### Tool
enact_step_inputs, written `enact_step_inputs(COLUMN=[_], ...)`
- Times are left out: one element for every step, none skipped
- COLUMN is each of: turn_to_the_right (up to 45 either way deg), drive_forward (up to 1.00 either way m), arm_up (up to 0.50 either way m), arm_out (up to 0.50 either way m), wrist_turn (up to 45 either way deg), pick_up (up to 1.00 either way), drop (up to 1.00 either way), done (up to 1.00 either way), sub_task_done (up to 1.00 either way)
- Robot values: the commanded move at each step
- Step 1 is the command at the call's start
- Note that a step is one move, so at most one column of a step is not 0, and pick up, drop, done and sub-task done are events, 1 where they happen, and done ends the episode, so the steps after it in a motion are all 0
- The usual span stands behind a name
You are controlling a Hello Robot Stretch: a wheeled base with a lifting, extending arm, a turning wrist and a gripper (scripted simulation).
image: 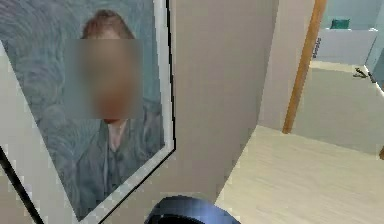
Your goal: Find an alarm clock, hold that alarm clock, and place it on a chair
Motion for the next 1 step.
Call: enact_step_inputs(turn_to_the_right=[30.0], drive_forward=[0.00], arm_up=[0.00], arm_out=[0.00], wrist_turn=[0.0], pick_up=[0.00], drop=[0.00], done=[0.00], sub_task_done=[0.00])
